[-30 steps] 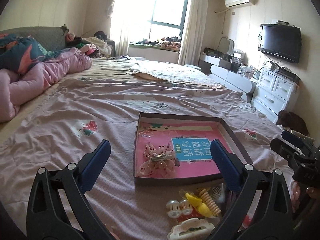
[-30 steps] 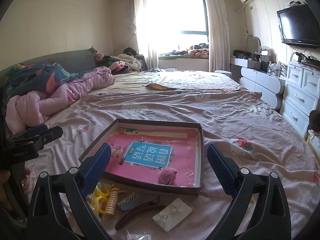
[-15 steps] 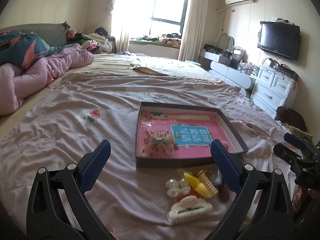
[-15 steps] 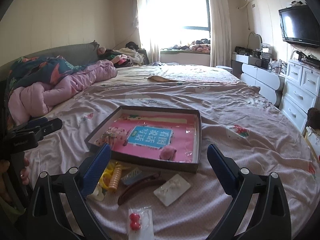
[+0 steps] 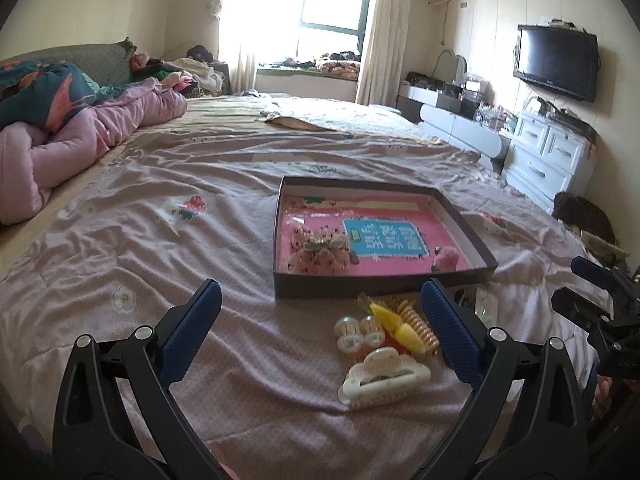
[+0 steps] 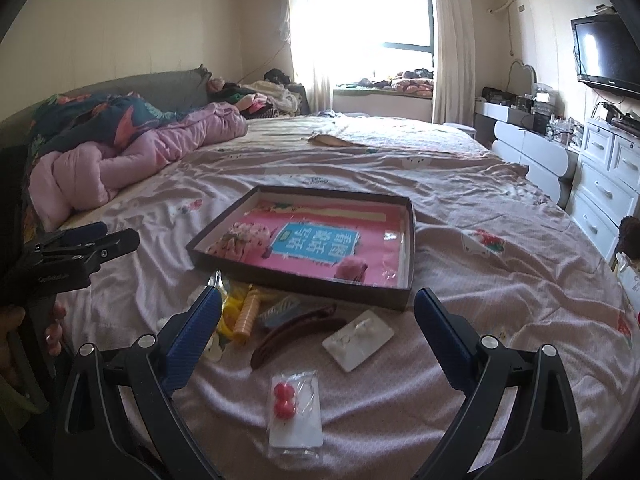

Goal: Organize jewelry
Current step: 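Withdraw both tools from the tray back toward the remaining accessories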

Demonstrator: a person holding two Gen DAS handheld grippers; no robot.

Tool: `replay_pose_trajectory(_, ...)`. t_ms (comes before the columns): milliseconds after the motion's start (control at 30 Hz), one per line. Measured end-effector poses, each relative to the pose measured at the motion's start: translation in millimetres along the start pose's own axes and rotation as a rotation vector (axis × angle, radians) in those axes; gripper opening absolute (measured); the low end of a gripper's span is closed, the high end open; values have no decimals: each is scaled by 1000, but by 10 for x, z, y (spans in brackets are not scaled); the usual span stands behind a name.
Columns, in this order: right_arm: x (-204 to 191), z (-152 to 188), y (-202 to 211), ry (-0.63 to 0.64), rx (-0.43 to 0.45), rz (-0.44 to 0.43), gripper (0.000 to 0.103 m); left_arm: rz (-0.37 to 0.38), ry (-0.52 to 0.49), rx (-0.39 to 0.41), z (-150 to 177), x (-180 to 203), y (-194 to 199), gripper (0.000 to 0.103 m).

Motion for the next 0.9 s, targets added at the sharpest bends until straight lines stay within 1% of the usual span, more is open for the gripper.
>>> replay_pose_trajectory(233, -138, 152, -9, 24, -43, -29, 94, -7, 14, -57, 140, -81, -80, 91)
replay_pose_trajectory(433, -224, 259, -22, 39, -79, -52, 94, -18, -8, -104, 243, -78, -166, 91)
replay_pose_trajectory(700, -291, 451, -75, 48, -150, -68, 94, -5, -65, -177, 405, 106, -322, 91)
replay_pose_trajectory(900, -300, 569, -188, 52, -199, -47, 94, 4, -105, -215, 510, 220, -435, 91)
Point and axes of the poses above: each gripper's, at about its wrist camera, not at the fingertips, and y roughly against the way its jaws point, x to its right, z to its underside, the point moved 5 cm from there along -y, roughly the way its jaws point, and after that the axes turned 9 degrees about y, right-handed, at the moved point
